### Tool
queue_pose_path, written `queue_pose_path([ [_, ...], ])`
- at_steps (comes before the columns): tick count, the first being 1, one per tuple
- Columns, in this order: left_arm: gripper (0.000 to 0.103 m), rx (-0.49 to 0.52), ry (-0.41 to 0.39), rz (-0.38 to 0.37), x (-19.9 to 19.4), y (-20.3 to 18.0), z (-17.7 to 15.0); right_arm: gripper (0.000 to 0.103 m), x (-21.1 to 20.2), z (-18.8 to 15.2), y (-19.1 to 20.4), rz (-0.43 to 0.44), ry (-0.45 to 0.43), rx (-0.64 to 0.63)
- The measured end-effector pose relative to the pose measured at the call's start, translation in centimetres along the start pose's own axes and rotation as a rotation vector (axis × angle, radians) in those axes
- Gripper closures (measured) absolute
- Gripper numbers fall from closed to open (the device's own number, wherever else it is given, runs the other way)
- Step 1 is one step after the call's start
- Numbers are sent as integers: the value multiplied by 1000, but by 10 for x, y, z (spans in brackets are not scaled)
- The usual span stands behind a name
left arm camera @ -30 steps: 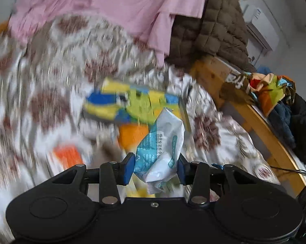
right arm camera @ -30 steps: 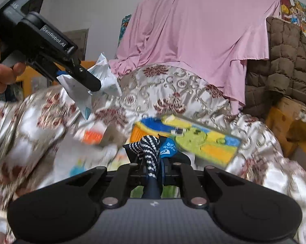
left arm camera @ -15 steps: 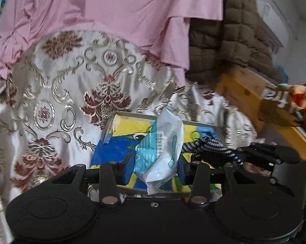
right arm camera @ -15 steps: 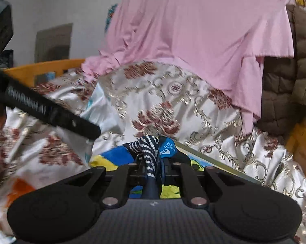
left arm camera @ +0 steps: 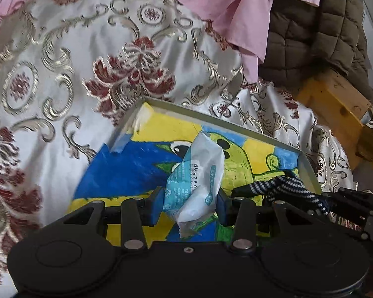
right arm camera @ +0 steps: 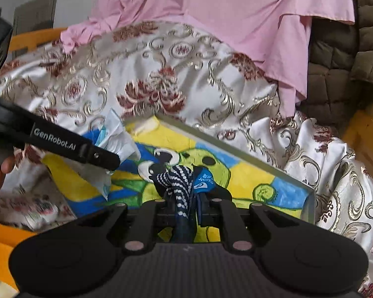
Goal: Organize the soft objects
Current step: 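Lift the wipes packet with the left tool while the right tool carries the navy sock to the frog tray, then open the left tool over the tray while the right tool releases the navy sock beside it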
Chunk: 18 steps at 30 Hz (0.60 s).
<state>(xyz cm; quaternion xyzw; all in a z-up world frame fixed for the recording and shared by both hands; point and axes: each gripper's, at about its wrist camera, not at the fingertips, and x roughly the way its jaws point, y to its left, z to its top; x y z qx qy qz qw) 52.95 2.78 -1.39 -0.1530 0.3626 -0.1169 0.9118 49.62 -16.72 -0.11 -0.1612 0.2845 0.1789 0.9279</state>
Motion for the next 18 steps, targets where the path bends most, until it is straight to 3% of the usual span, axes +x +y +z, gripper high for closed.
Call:
queue_pose_path([
  [7, 56, -52, 57, -33, 18, 7, -6, 75, 7, -6, 1, 4, 30, -4],
  [13, 53, -58, 67, 6, 13, 11, -6, 57, 3, -6, -1, 6, 48, 14],
  [17, 32, -55, 61, 44, 4, 10, -6, 34, -6, -4, -1, -3, 44, 14],
  [18, 30, -57, 59, 51, 1, 10, -7, 31, -9, -3, -2, -6, 42, 16],
])
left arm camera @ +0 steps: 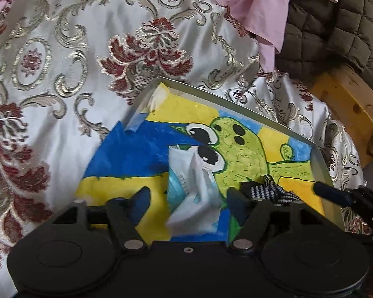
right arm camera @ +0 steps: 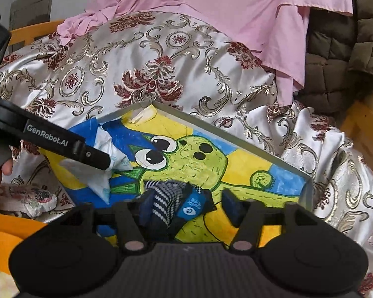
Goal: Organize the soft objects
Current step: 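Open the left tool over the tray while the right tool releases the navy sock beside it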
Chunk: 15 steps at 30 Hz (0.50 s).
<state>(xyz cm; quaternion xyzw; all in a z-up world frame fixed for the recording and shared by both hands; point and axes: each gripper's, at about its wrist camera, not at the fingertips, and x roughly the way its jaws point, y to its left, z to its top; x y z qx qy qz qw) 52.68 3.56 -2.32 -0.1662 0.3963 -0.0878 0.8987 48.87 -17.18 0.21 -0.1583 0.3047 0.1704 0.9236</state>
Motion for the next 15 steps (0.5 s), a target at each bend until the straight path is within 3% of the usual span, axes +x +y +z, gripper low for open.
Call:
queue_pose_path([
  [5, 21, 33, -29, 39, -20, -4, -3, 15, -22, 5, -1, -24, -30, 6],
  [12, 8, 87, -133, 65, -69, -12, -16, 2, -64, 10, -7, -28, -84, 84],
  [15, 7, 116, -166, 49, -93, -17, -26, 1, -87, 9, -8, -35, -115, 119],
])
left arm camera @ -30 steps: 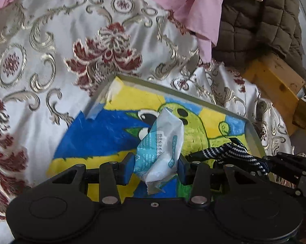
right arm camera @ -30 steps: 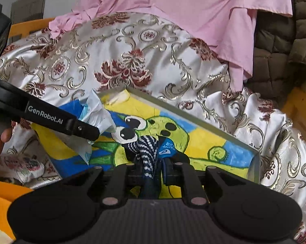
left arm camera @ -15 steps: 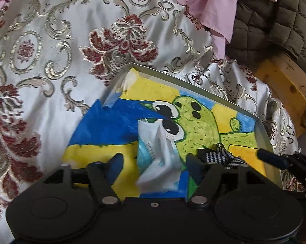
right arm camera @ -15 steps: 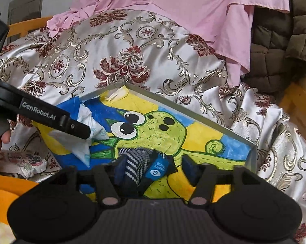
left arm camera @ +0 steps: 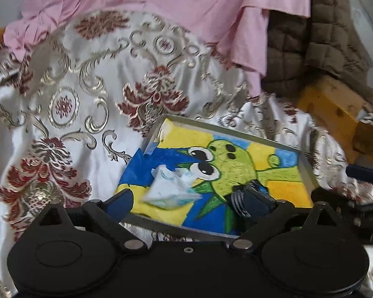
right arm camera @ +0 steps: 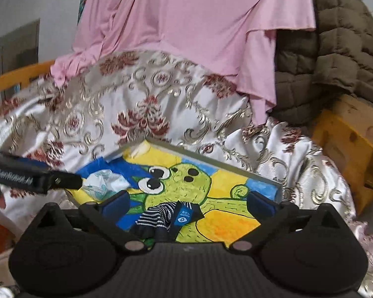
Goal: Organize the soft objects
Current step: 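Open the left tool over the tray while the right tool releases the navy sock beside it, then move both tools back from the tray to the pile of soft items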
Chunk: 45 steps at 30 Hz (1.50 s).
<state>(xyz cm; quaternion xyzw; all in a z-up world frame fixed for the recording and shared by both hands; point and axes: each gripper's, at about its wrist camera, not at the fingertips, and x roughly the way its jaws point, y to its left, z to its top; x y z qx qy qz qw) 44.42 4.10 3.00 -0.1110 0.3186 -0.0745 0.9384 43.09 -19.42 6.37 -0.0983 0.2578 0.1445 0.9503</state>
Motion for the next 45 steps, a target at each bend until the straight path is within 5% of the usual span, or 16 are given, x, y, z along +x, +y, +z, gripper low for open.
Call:
queue_pose_path([
  [10, 1, 38, -152, 30, -104, -20, -31, 0, -89, -11, -1, -15, -81, 84],
  [26, 1, 146, -351, 75, -234, -73, -127, 0, -224, -86, 30, -35, -205, 140],
  [35, 1, 128, -375, 67, -264, -86, -177, 0, -264, -126, 34, -73, -196, 254],
  [45, 1, 97, -357, 91, -276, -80, -205, 0, -272, -152, 43, -95, -178, 221],
])
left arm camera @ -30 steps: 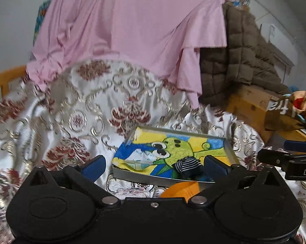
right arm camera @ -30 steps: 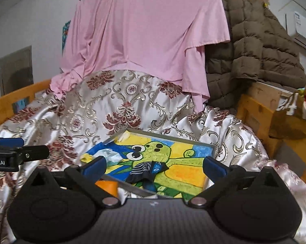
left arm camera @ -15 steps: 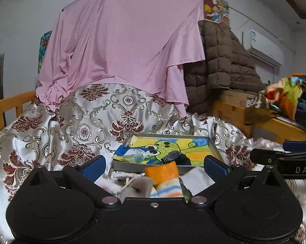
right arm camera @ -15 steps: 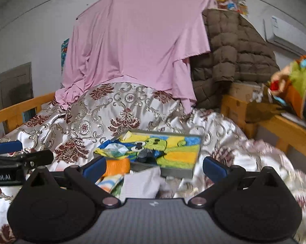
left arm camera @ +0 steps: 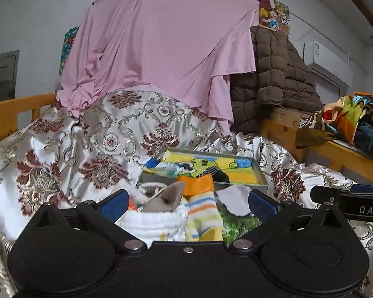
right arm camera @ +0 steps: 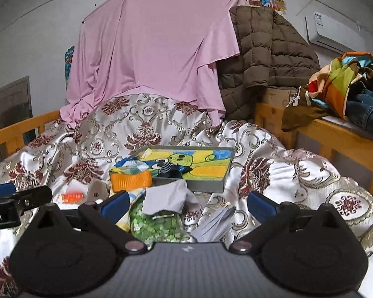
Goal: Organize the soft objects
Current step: 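Move both tools back from the tray to the pile of soft items, then grasp the white muslin towel with the left tool while the right tool grasps the yellow striped sock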
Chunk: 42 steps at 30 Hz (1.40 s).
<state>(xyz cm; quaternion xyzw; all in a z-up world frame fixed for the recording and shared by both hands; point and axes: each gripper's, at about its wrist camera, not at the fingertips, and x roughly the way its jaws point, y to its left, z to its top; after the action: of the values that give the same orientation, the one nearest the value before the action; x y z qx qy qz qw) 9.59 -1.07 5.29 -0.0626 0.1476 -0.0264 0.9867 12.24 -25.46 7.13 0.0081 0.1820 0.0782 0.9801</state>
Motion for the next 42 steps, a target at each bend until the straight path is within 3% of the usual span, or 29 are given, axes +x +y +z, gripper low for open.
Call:
queue_pose_path([
  [21, 1, -30, 153, 119, 2, 22, -43, 0, 12, -39, 9, 87, 95, -45],
  [33, 1, 25, 239, 137, 14, 32, -59, 0, 31, -60, 40, 172, 146, -171],
  [42, 1, 77, 259, 131, 20, 37, -58, 0, 42, -68, 51, 192, 142, -220],
])
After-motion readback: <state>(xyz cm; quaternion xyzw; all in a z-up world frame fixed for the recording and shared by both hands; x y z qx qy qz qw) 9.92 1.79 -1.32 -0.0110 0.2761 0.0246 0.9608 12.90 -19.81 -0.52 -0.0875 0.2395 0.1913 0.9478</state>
